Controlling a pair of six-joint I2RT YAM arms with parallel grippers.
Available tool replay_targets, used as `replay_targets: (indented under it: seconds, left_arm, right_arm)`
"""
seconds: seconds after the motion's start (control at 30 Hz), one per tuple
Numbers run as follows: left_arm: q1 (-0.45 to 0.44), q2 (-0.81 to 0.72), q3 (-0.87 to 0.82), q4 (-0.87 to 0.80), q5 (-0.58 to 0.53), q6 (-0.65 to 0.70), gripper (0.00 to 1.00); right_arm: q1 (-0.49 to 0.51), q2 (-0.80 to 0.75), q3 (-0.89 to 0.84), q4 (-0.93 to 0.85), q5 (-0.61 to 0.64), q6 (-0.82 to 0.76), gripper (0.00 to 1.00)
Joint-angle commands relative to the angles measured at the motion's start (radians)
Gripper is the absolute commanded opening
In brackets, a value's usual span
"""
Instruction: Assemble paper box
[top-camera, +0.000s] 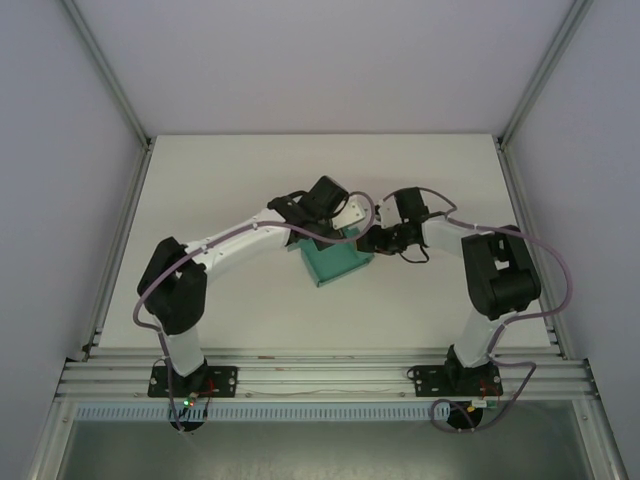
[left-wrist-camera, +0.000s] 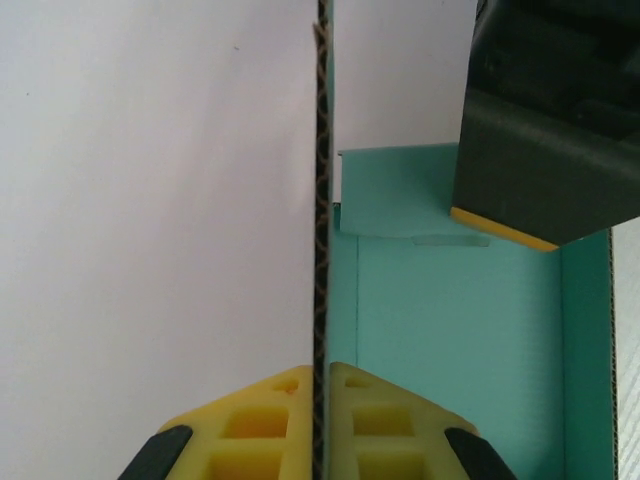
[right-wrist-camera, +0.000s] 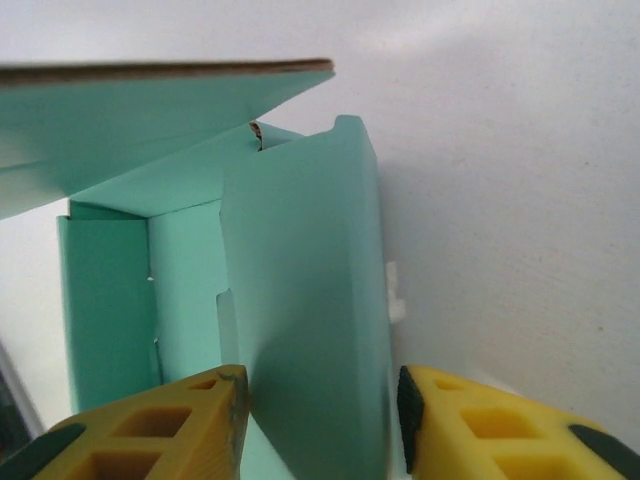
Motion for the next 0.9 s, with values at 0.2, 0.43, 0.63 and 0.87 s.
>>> replay_targets:
  seconds: [0.2,0.43,0.63,0.87]
  left_arm:
    - [0.029,0.058,0.084,-0.032,0.076,-0.101,0.00]
    - [0.052,0.050,0.079,-0.016,0.116,-0.143,0.00]
    - [0.075,0.029,0.043,0.006,0.167,-0.165,0.00]
    - [0.077,0.023,0.034,0.005,0.165,-0.150,0.00]
  right_arm:
    - [0.105,0.028,0.024,0.036,0.284,0.079,0.31]
    - [0.128,-0.055,0.016,0.028,0.385,0.187,0.30]
    - [0.128,-0.160,-0.033,0.130,0.362,0.247,0.39]
    - [0.128,-0.135,-0.015,0.065,0.324,0.191,0.39]
